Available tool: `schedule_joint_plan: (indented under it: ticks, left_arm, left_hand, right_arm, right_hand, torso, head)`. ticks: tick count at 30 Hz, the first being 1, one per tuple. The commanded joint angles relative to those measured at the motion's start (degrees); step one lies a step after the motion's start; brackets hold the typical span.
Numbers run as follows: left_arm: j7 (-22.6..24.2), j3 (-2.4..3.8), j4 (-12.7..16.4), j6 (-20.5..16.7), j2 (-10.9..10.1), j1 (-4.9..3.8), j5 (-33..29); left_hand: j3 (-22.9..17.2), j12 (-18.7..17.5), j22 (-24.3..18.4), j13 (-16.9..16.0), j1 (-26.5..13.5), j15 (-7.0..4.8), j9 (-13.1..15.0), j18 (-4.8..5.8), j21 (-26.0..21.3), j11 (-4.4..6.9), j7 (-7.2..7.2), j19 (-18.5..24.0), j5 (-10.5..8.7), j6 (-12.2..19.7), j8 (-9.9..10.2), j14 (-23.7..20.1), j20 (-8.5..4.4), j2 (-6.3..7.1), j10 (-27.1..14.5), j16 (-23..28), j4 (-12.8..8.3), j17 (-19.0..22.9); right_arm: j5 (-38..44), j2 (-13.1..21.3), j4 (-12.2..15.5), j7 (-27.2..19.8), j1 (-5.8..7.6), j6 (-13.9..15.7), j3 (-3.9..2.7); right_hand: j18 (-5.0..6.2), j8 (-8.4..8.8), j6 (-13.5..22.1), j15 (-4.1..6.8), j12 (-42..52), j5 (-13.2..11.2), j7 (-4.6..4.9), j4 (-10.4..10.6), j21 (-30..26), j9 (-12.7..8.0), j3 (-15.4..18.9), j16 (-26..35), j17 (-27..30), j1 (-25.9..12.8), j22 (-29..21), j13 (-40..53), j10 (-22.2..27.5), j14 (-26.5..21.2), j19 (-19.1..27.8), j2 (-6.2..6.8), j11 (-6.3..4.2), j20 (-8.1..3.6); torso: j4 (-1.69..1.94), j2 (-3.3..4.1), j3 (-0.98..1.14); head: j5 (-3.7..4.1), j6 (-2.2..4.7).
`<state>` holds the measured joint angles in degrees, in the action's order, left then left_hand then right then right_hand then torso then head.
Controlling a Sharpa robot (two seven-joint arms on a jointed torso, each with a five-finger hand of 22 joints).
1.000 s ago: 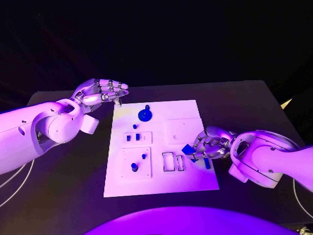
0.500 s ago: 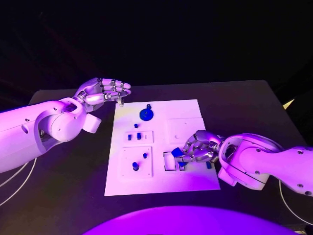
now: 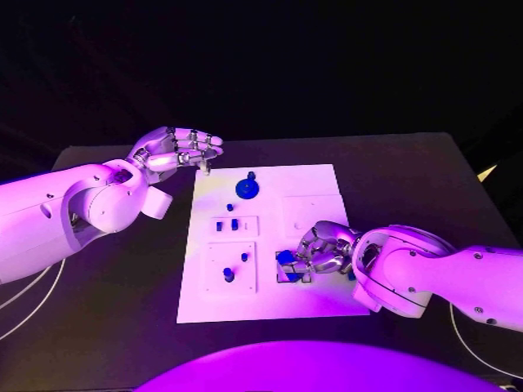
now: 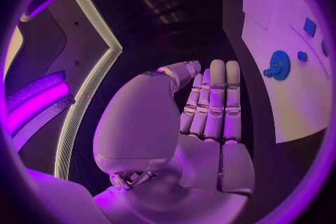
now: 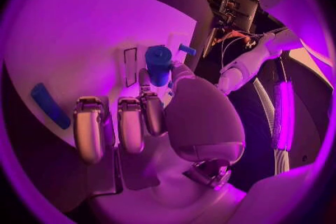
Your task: Assemble the parts on the task board
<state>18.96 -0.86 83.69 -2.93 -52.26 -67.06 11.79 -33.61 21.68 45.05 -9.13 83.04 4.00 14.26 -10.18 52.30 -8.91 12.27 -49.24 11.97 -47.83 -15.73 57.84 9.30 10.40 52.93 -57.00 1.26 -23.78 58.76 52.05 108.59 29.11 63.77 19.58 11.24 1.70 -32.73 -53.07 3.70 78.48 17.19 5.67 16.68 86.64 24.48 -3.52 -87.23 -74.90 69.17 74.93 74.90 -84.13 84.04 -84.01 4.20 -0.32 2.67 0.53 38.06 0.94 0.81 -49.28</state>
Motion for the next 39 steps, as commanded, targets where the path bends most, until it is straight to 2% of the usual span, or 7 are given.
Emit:
schedule_joint_plan:
  ticks: [1, 7, 13, 16, 18, 26, 39]
  left_arm:
    - [0.5, 0.03, 0.2, 1.1, 0.0, -0.02, 0.1]
    - [0.5, 0.03, 0.1, 1.1, 0.0, -0.02, 0.1]
    - [0.4, 0.03, 0.1, 1.1, -0.1, -0.02, 0.1]
    - [0.4, 0.03, 0.1, 1.1, -0.1, -0.02, 0.1]
    - [0.4, 0.03, 0.1, 1.1, -0.1, -0.02, 0.1]
    - [0.4, 0.03, 0.0, 1.1, -0.1, -0.02, 0.1]
    - [0.5, 0.03, 0.0, 0.9, -0.2, -0.02, 0.1]
  left_hand:
    - [-0.3, 0.4, 0.0, 0.1, -0.3, 0.09, -0.1, -0.33, 0.4, -0.04, 0.78, 0.4, 0.04, 0.3, -0.2, -0.2, -0.11, 0.19, -0.5, 0.2, 0.1, 0.0]
    - [-0.3, 0.4, 0.0, 0.1, -0.3, 0.09, -0.1, -0.33, 0.4, -0.04, 0.78, 0.4, 0.04, 0.3, -0.2, -0.2, -0.11, 0.19, -0.5, 0.2, 0.1, 0.0]
    - [-0.3, 0.4, 0.1, 0.1, -0.5, 0.11, -0.1, -0.33, 0.4, -0.05, 0.79, 0.5, 0.03, 0.3, -0.2, -0.2, -0.08, 0.22, -0.5, 0.2, 0.2, 0.1]
    - [-0.3, 0.4, 0.1, 0.1, -0.5, 0.11, -0.1, -0.33, 0.4, -0.05, 0.79, 0.5, 0.03, 0.3, -0.2, -0.2, -0.08, 0.22, -0.5, 0.2, 0.2, 0.1]
    - [-0.3, 0.4, 0.1, 0.1, -0.5, 0.11, -0.1, -0.33, 0.4, -0.05, 0.79, 0.5, 0.03, 0.3, -0.2, -0.2, -0.08, 0.22, -0.5, 0.2, 0.2, 0.1]
    - [-0.3, 0.4, 0.1, 0.1, -0.5, 0.11, -0.1, -0.33, 0.4, -0.05, 0.79, 0.5, 0.03, 0.3, -0.2, -0.2, -0.08, 0.22, -0.5, 0.2, 0.2, 0.1]
    - [-0.3, 0.4, 0.1, 0.1, -0.5, 0.11, -0.1, -0.33, 0.4, -0.05, 0.79, 0.5, 0.03, 0.3, -0.2, -0.2, -0.08, 0.22, -0.5, 0.2, 0.2, 0.1]
  right_arm:
    - [1.4, -0.4, -0.5, 0.2, -0.14, 0.0, -0.01]
    - [2.4, -0.8, -1.3, 0.5, -0.19, -0.6, -0.02]
    - [3.3, -1.0, -1.5, 0.7, -0.20, -1.6, -0.02]
    - [3.9, -1.1, -1.5, 0.8, -0.20, -1.9, -0.02]
    - [4.2, -1.1, -1.4, 0.8, -0.21, -2.2, -0.02]
    - [5.8, -1.1, -1.2, 0.8, -0.21, -2.6, -0.02]
    - [6.3, 3.3, 1.9, -1.4, 0.31, 0.5, -0.17]
  right_hand:
    - [-1.04, -0.24, -2.6, 0.58, -0.1, -0.3, -2.27, 0.1, 0.1, 0.3, -0.1, -0.2, -8.4, -0.7, 14.2, 6.5, -0.3, 4.6, -4.9, 0.12, -0.45, -0.61]
    - [-1.08, -0.57, -2.8, 0.67, -0.2, -1.4, -2.40, 0.1, 0.3, 0.5, 0.0, -0.2, -8.5, -2.0, 14.2, 6.5, -0.3, 4.6, -5.0, 0.39, -0.56, -0.70]
    - [-1.06, -1.22, -2.8, 0.75, -0.5, -7.3, -2.52, 0.1, 0.2, 1.1, 0.6, -0.2, -8.5, -4.9, 14.2, 6.6, -0.4, 4.6, -5.0, 0.18, -0.65, -0.80]
    - [-1.07, -1.51, -2.7, 0.80, -0.5, -4.9, -2.58, 0.0, 0.2, 1.4, 1.4, -0.1, -8.4, -6.0, 14.2, 6.7, -0.4, 4.6, -5.0, 0.08, -0.70, -0.84]
    - [-1.06, -1.65, -2.7, 0.81, -0.6, -5.3, -2.58, 0.1, 0.2, 1.5, 2.0, -0.1, -8.5, -6.8, 14.2, 6.7, -0.4, 4.6, -5.0, 0.04, -0.71, -0.86]
    - [-1.05, -2.49, -2.3, 0.80, -0.8, -13.2, -2.60, 0.2, 0.1, 2.3, 8.1, -0.1, -8.4, -11.1, 14.2, 6.9, -0.5, 4.6, -4.9, -0.84, -0.70, -0.85]
    - [-0.91, -1.83, -0.7, 0.64, -1.1, -9.0, -2.22, -0.2, -0.6, 2.3, 10.0, 0.0, -8.4, -2.4, 14.0, 7.1, -0.4, 4.6, -4.7, -2.75, -0.44, -0.77]
  torso:
    - [0.00, -0.01, 0.04]
    - [0.02, 0.00, -0.01]
    - [0.02, -0.02, -0.01]
    - [0.00, -0.04, -0.01]
    - [-0.01, -0.04, -0.01]
    - [0.01, -0.03, -0.01]
    - [-0.09, -0.10, -0.03]
  head:
    - [-0.15, 0.00]
    - [-0.09, -0.11]
    - [-0.08, -0.07]
    - [-0.01, -0.04]
    - [0.03, -0.04]
    - [0.11, 0.01]
    - [0.25, 0.03]
